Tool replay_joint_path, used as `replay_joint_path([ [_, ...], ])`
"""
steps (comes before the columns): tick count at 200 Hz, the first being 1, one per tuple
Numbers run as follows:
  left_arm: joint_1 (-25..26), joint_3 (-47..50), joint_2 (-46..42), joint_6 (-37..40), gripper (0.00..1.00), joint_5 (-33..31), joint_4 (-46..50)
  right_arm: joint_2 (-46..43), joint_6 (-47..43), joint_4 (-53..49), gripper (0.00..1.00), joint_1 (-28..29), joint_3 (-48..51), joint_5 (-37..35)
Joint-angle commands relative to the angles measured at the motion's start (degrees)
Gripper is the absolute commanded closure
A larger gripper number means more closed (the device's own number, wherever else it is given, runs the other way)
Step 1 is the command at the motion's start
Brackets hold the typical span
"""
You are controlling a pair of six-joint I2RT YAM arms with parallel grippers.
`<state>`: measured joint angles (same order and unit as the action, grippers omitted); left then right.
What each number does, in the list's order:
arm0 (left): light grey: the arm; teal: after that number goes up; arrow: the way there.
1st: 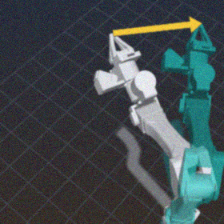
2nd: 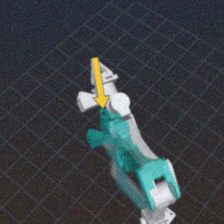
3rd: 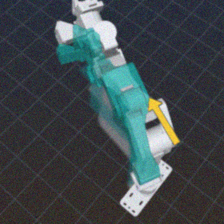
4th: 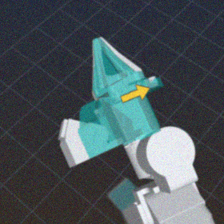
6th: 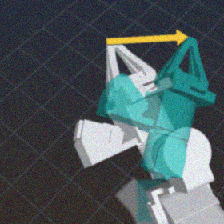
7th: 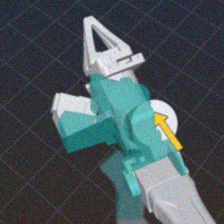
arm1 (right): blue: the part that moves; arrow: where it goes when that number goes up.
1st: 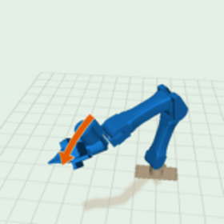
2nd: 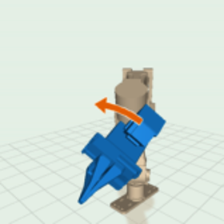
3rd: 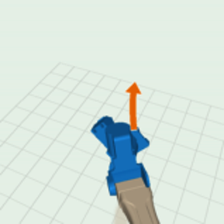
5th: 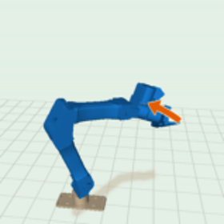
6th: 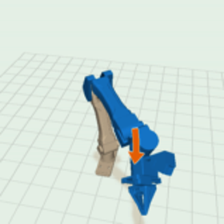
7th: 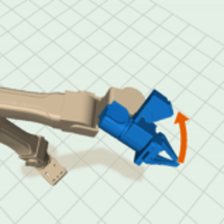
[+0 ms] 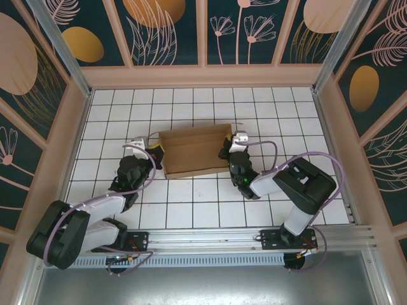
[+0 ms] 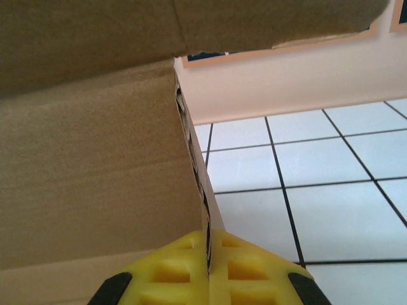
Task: Fold the paper box
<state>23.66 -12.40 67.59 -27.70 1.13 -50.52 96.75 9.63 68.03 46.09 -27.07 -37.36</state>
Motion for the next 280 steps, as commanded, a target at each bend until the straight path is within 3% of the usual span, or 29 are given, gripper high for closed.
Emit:
replay_joint_path([
  [1, 0.3, 2.3, -0.1, -2.9, 0.93, -0.8, 6.4, -0.6, 2.9, -1.7, 1.0, 1.2, 2.6, -2.1],
  [76, 0.5, 5.2, -2.6, -5.2, 0.93, -2.6, 8.9, -0.4, 4.3, -0.1, 0.96, 4.3, 5.4, -4.7],
  [122, 0.8, 4.5, -2.9, -3.3, 0.93, -4.1, 11.3, -3.5, 4.1, -0.1, 0.64, 5.2, 7.5, -3.3],
  [156, 1.2, 4.1, -3.5, -1.8, 0.93, -5.7, 12.6, -6.8, 4.7, 1.0, 0.55, 5.1, 9.8, -1.2],
  [187, 1.5, 3.2, -3.4, -1.1, 0.94, -6.7, 13.6, -11.6, 6.2, -0.7, 0.41, 5.1, 11.8, 0.3],
  [208, 2.0, 2.4, -3.3, -0.1, 0.94, -7.6, 14.6, -16.1, 10.6, -4.3, 0.35, 5.1, 13.5, 0.8],
  [249, 2.5, 2.2, -3.0, 0.0, 0.95, -8.6, 14.7, -27.9, 17.4, -11.1, 0.34, 5.1, 18.7, -0.4],
  [280, 2.6, 1.5, -2.1, 0.4, 0.95, -8.7, 14.8, -40.5, 26.8, -30.9, 0.35, 3.9, 17.9, -6.9],
])
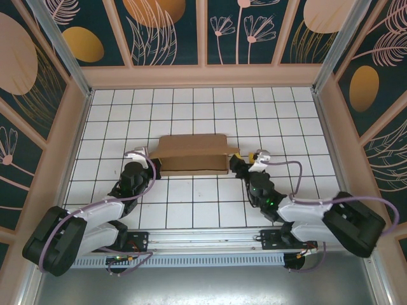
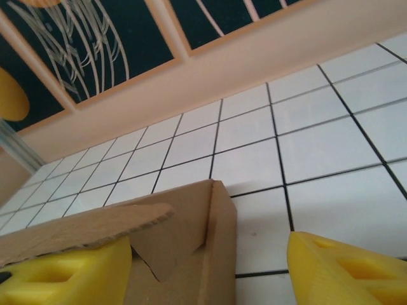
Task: Fold the paper box
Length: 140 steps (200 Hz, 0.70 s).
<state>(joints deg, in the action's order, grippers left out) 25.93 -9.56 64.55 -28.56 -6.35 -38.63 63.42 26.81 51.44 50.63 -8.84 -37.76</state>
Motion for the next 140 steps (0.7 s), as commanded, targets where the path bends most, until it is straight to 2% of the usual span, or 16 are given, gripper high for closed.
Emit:
replay_joint_path([
  [1, 0.3, -1.3, 1.0, 1.3, 0.95, -1.2, 2.9, -7.4, 9.8, -15.1, 0.35, -0.7, -0.4, -6.7],
  [13, 0.3, -1.5, 1.3, 1.5, 0.95, -1.3, 2.9, -11.4, 11.8, -21.5, 0.35, -1.5, -0.8, -8.1],
  [46, 0.4, -2.3, 2.3, 1.6, 0.95, -1.3, 2.7, -18.7, 11.7, -29.9, 0.37, -4.2, -0.4, -8.1],
  [61, 0.6, -2.7, 2.6, 1.8, 0.95, -1.0, 2.8, -20.3, 8.2, -32.5, 0.39, -5.8, -1.6, -8.1],
  [77, 0.6, -3.2, 3.0, 2.1, 0.95, -1.0, 3.3, -20.5, 2.2, -36.4, 0.44, -10.1, -6.5, -6.0],
  [101, 0.8, -3.5, 3.1, 2.3, 0.95, -1.1, 3.7, -17.0, -1.4, -44.0, 0.57, -18.7, -17.8, 4.8],
  [123, 1.0, -3.7, 3.2, 2.7, 0.95, -1.1, 3.9, -11.0, -6.5, -47.6, 0.71, -20.9, -27.0, 16.0],
  [140, 1.0, -4.1, 3.7, 3.0, 0.95, -0.9, 4.3, -5.3, -10.1, -49.3, 0.83, -20.8, -33.0, 28.1],
])
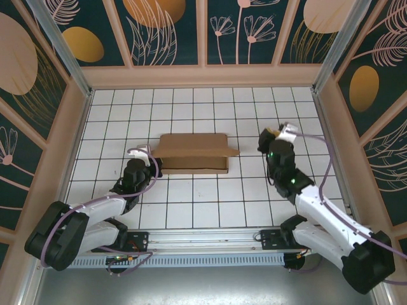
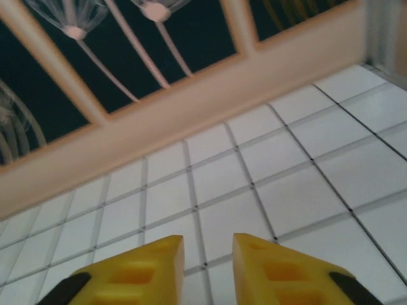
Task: Fold the paper box
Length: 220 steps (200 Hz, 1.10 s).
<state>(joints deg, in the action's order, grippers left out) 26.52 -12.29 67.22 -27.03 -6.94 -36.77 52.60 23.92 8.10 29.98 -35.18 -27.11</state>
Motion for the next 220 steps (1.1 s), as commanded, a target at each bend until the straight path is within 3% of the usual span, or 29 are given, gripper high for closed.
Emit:
replay_joint_path([
  [1, 0.5, -1.4, 1.0, 1.5, 0.95, -0.3, 2.5, 5.8, -7.3, -6.0, 0.83, -0.2, -6.9, 18.0],
  [18, 0.6, -2.0, 1.6, 1.7, 0.95, -0.1, 2.9, 10.4, -6.1, -5.4, 0.9, -0.1, -10.3, 26.7],
  [44, 1.2, -2.8, 1.9, 2.3, 0.95, -0.2, 3.6, 19.3, -4.6, -7.8, 0.88, 1.0, -17.9, 35.2],
  [67, 1.2, -3.2, 1.9, 2.3, 0.95, 0.1, 4.0, 26.6, -5.1, -11.9, 0.86, 4.8, -23.0, 32.3],
  [101, 1.3, -4.4, 1.9, 2.1, 0.92, 1.2, 6.4, 32.5, -3.7, -12.0, 0.86, 7.3, -22.8, 29.1],
  [139, 1.3, -4.9, -2.6, -1.6, 0.66, 1.2, 11.8, 36.0, -2.4, -9.6, 0.86, 9.0, -19.9, 26.6],
  [168, 1.3, -2.4, -8.2, -6.8, 0.54, 1.5, 15.4, 37.2, -2.5, -7.4, 0.86, 8.9, -17.3, 25.7],
  [201, 1.2, -0.5, -14.5, -14.9, 0.5, -3.8, 23.1, 38.1, -2.6, -5.9, 0.87, 8.1, -15.6, 25.7],
  [220, 1.3, -2.1, -18.0, -19.1, 0.46, -10.3, 31.4, 38.0, -3.0, -5.8, 0.86, 8.1, -15.3, 25.3],
])
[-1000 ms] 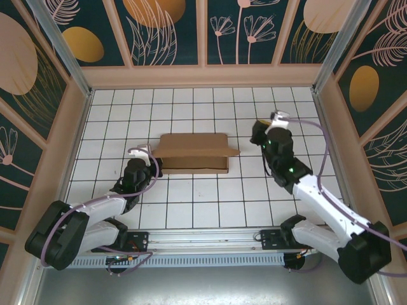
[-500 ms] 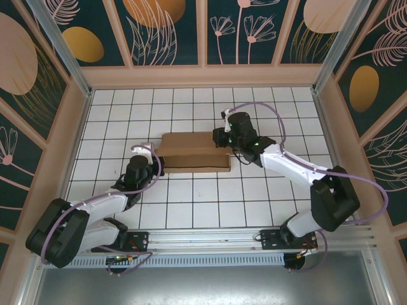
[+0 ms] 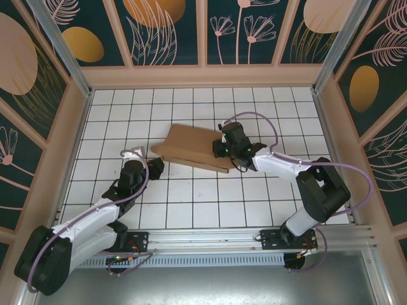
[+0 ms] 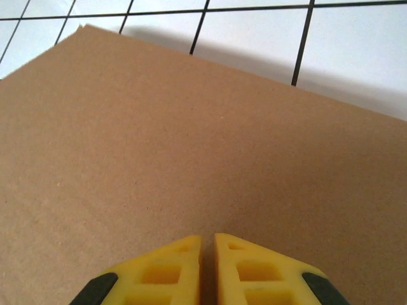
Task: Fold the paper box
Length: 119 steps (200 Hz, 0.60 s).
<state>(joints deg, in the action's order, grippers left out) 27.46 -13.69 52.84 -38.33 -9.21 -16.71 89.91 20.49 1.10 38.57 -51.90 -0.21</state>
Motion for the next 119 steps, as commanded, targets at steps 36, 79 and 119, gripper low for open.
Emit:
replay_joint_path([
  [36, 0.3, -7.2, -8.7, -7.4, 0.47, -20.9, 23.0, 0.9, -0.4, 0.6, 0.86, -0.5, 1.5, -2.6],
  [79, 0.3, -15.1, -5.3, 4.8, 0.45, -20.3, 18.5, 0.0, -0.9, 1.5, 0.86, -0.1, 3.7, -2.0],
  [119, 0.2, -24.5, 7.8, 12.6, 0.44, -8.5, 14.0, 1.2, -2.1, 1.7, 0.85, -0.1, 5.1, -2.5],
])
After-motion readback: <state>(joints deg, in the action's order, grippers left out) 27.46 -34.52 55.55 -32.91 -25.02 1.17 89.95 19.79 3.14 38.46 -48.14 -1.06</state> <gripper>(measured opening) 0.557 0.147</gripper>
